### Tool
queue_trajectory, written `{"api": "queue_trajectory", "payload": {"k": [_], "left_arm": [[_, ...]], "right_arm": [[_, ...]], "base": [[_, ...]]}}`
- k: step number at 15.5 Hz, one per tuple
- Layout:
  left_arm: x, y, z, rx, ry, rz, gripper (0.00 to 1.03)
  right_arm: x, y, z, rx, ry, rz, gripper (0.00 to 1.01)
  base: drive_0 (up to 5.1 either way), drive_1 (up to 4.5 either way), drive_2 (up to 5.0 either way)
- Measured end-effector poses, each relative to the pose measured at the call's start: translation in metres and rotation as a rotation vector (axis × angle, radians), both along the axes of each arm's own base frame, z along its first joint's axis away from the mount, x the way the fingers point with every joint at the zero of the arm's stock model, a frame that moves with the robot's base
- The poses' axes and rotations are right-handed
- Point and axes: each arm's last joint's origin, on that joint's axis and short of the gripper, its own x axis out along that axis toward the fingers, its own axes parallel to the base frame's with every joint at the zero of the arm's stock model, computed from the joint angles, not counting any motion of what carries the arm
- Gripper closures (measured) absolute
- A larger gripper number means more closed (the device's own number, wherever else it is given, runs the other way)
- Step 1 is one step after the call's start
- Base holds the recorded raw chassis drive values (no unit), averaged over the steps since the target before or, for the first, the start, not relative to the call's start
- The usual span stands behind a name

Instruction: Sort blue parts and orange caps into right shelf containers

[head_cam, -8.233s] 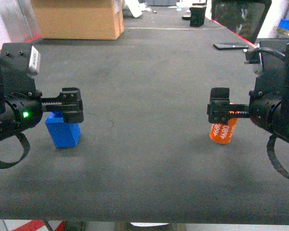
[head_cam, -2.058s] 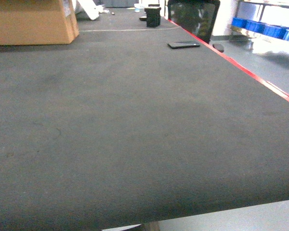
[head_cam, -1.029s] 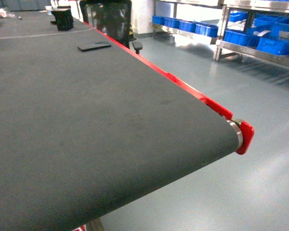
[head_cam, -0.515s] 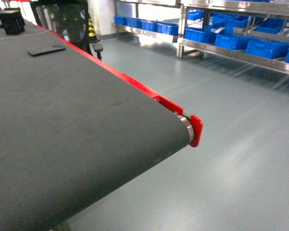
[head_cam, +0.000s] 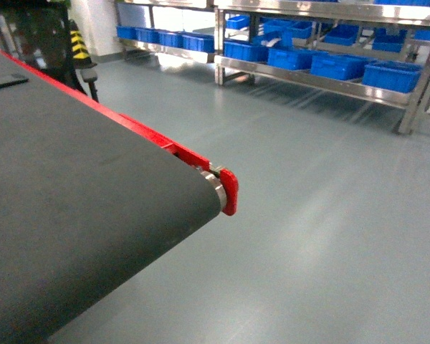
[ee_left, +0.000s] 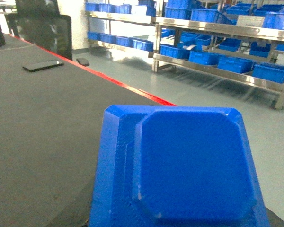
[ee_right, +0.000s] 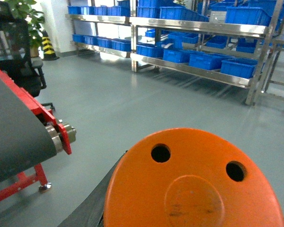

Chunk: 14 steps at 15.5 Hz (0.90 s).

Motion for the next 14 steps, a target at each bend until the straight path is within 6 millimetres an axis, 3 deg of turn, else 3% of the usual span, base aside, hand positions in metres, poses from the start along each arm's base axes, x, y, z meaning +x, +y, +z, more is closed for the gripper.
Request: {"api": "queue_trajectory", "payload": {"k": [14], "left_arm": [[0.0,0.0,0.0,0.0,0.0,0.0,0.61]], "right_arm": [[0.0,0.0,0.0,0.0,0.0,0.0,0.58]], "base": [[-1.7,-1.66,-1.7]]}}
